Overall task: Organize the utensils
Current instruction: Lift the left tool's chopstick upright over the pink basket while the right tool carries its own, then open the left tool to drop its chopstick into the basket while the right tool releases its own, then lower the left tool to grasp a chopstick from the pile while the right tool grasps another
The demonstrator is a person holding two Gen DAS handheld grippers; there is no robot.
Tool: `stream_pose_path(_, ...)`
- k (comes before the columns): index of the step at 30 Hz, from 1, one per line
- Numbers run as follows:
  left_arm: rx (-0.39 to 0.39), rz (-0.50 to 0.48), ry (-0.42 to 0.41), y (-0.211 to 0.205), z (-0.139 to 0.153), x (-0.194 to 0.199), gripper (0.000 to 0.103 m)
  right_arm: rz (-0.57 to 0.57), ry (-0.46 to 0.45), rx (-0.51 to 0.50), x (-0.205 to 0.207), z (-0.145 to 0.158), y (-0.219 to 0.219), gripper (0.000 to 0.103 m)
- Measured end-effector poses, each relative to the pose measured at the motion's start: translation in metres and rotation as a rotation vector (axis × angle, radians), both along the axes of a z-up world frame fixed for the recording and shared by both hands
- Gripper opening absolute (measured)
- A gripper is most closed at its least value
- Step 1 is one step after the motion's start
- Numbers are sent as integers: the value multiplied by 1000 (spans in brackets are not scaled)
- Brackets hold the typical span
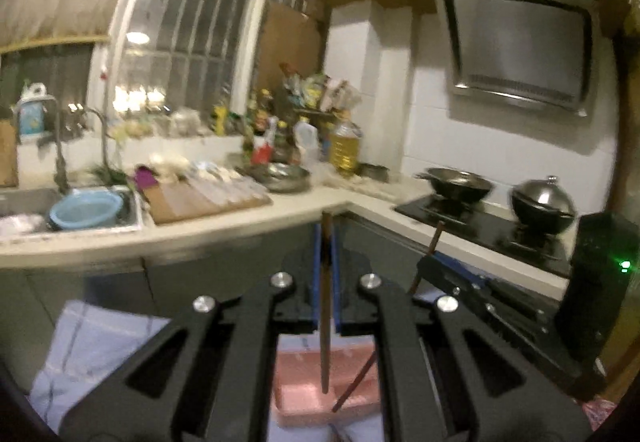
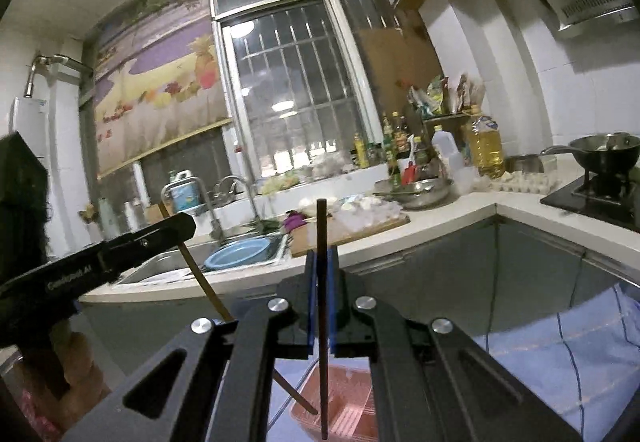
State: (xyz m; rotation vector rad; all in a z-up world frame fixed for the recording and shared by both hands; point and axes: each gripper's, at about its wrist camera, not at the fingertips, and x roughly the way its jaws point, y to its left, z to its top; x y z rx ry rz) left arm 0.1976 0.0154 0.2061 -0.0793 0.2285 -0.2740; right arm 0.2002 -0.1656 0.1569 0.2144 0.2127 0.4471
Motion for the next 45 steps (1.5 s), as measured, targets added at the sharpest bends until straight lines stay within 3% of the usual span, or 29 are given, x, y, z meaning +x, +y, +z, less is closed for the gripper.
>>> stream_pose_path(3,19,52,2,-2,-19,25,4,-17,15,-30,28,-18,9,5)
stream_pose_path(13,-3,49,232,-4,-115,48,4,-4,174,-106,42,-96,21,5)
stream_pose_path(14,0,57,252,-5,-122,49,7,-9,173,-97,40,-100,19,6)
stream_pose_path(16,11,68,279,-6,-131,46,28,-17,197,-78,35,-102,19,11)
stream_pose_path(17,11,77,278,-6,-133,42,42,-16,207,-62,33,-103,17,22)
stream_pose_path(18,5,93,258,-4,-133,35,45,-13,212,-39,29,-103,15,38)
stream_pose_path(20,-5,114,220,0,-129,23,45,-38,194,-11,20,-100,11,59)
stream_pose_path(21,-9,118,209,3,-127,18,46,-43,174,1,13,-98,8,62)
stream_pose_path(29,-76,174,116,24,-103,-41,52,-94,72,52,-55,-74,-13,63)
stream_pose_path(35,-87,175,137,36,-116,-84,52,-142,116,79,-118,-100,-36,63)
stream_pose_path(37,-71,153,179,39,-134,-95,52,-150,199,41,-131,-125,-38,63)
stream_pose_path(40,-30,98,303,39,-176,-105,52,-130,383,-91,-143,-174,-29,46)
stream_pose_path(42,-7,39,410,35,-208,-109,41,-101,472,-150,-149,-201,-18,33)
stream_pose_path(45,-31,-57,595,25,-255,-115,32,-50,589,-200,-160,-235,-6,26)
